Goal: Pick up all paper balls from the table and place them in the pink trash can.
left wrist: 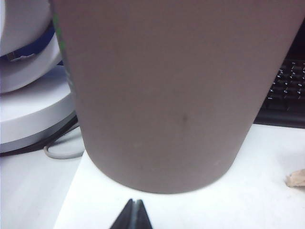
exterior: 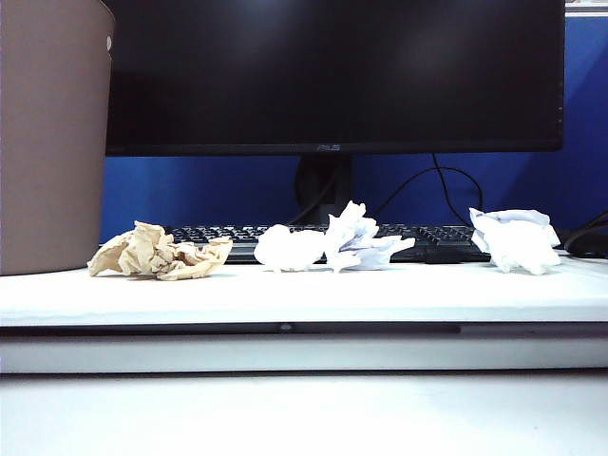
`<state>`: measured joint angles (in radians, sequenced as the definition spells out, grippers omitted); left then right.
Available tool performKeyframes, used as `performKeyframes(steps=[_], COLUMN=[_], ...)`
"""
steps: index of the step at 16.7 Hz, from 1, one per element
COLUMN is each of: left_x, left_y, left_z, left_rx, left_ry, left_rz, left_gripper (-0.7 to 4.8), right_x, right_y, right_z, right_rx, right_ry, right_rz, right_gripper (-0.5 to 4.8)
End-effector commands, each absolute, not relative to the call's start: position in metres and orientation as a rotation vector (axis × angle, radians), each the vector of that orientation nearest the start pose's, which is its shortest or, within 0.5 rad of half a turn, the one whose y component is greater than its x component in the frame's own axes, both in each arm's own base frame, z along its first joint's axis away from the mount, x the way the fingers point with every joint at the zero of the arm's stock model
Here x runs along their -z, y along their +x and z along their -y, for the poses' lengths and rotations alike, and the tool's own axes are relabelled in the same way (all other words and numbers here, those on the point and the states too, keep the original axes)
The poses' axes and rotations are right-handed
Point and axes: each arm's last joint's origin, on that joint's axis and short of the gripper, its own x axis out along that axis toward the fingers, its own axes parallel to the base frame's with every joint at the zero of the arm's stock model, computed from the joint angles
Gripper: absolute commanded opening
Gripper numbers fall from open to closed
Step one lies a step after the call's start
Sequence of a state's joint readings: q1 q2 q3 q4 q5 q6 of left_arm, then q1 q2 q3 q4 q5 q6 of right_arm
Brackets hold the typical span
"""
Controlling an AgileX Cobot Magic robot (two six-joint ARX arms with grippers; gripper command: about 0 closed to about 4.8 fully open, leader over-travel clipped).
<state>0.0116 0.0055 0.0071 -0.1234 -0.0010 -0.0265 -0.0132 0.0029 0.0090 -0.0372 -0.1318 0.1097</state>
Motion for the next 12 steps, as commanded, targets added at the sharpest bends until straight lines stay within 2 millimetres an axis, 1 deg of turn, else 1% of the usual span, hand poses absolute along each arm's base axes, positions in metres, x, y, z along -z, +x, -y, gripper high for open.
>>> performKeyframes(steps=[1,5,6,7,8,9,10,11,12], left_x=[-0.1551,-0.1564,-0.1586,-0.16,-0.158,-0.1574,-0.1573,-0.1577,-0.1593], left_y=[0.0969,0.0969,0.097,0.0971,0.097,0.0969,0.0968,0.0967,0.0963], left_z=[-0.0008,-0.0007,0.0001,0.0016,0.0024,0.0027,0.0036,0.0044,0.0068], left_rx=[-0.007,-0.004,0.022,0.068,0.092,0.096,0.125,0.153,0.24], left_ry=[-0.027,-0.051,-0.107,-0.275,-0.374,-0.421,-0.48,-0.513,-0.535], left_rz=[-0.106,-0.098,-0.077,-0.069,-0.095,-0.105,-0.118,-0.123,-0.131], left_gripper=[-0.05,-0.05,-0.05,-0.05,-0.04,0.08,0.34,0.34,0.34], right_x=[-0.1637,-0.1641,-0.1658,-0.1679,-0.17,-0.1702,-0.17,-0.1697,-0.1665], right_y=[0.0971,0.097,0.0966,0.0959,0.0954,0.0952,0.0948,0.0946,0.0942], right_z=[-0.0026,-0.0029,-0.0044,-0.007,-0.0086,-0.0091,-0.01,-0.0106,-0.0117], right_rx=[-0.119,-0.129,-0.183,-0.274,-0.336,-0.352,-0.385,-0.405,-0.439], right_ry=[0.107,0.121,0.164,0.27,0.363,0.401,0.442,0.459,0.49], right_rz=[-0.025,-0.023,-0.022,-0.023,-0.027,-0.035,-0.052,-0.064,-0.112], right_gripper=[-0.05,-0.05,-0.05,-0.05,-0.05,-0.05,-0.05,-0.05,-0.05])
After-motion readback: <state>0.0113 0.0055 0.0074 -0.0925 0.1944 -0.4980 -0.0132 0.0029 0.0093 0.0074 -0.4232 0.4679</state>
